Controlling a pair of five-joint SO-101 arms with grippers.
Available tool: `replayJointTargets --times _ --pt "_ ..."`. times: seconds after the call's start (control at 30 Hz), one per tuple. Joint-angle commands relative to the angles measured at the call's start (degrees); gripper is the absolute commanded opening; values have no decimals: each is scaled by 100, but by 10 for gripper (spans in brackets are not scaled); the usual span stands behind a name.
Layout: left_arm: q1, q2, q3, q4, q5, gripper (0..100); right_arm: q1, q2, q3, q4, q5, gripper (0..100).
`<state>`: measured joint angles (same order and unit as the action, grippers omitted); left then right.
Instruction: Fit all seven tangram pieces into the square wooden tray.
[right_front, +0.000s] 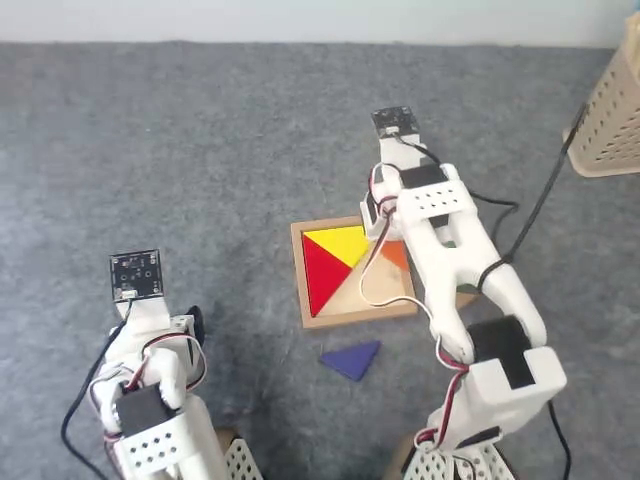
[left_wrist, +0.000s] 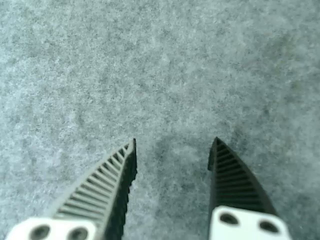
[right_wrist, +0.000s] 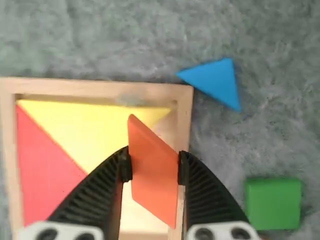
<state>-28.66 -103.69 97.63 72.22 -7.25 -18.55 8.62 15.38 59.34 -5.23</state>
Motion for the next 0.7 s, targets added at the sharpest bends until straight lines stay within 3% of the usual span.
replayJointTargets --times 0.0,0.53,0.67 --pt "0 -70 -110 18 53 225 75 -92 79 -400 -193 6" --pt "0 -70 -110 18 53 225 -4 -66 246 -444 -352 8" --pt "0 -70 -110 18 53 225 -13 -66 246 -400 -352 75"
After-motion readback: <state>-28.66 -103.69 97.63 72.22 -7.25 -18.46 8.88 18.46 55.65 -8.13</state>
